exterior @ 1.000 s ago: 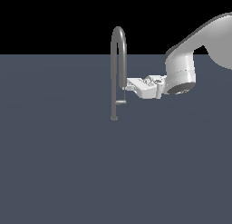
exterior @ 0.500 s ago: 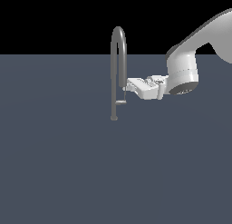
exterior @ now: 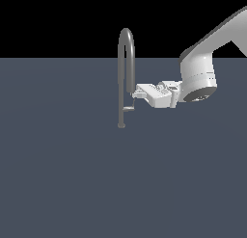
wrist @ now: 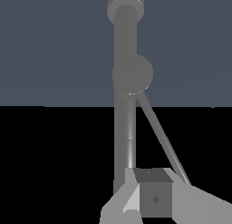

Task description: Turn on the faucet by rotating a designated handle.

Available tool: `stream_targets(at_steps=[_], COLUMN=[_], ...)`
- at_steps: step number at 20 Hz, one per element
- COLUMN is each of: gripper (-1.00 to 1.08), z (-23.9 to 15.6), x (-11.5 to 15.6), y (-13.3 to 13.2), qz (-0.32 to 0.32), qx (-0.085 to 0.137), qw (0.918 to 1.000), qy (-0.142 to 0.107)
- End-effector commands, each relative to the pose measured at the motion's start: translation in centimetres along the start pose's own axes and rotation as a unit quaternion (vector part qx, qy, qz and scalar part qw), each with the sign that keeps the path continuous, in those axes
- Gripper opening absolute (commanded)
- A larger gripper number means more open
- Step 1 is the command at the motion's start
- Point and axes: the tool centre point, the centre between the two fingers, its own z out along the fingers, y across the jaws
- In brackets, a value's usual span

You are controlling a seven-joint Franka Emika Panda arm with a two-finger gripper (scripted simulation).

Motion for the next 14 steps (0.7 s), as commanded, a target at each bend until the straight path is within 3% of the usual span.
stream_targets(at_steps=[1, 4, 14], gripper=[-1.00, -1.00, -1.00], z=[0.0, 0.0, 0.0], x=[0.2, 0.1, 2.0], y=[0.9, 0.7, 3.9], qz=[0.003, 0.001, 0.002], qx=[-0.003, -0.001, -0.003], qw=[1.0000, 1.0000, 1.0000], qy=[-0.002, -0.001, -0.002])
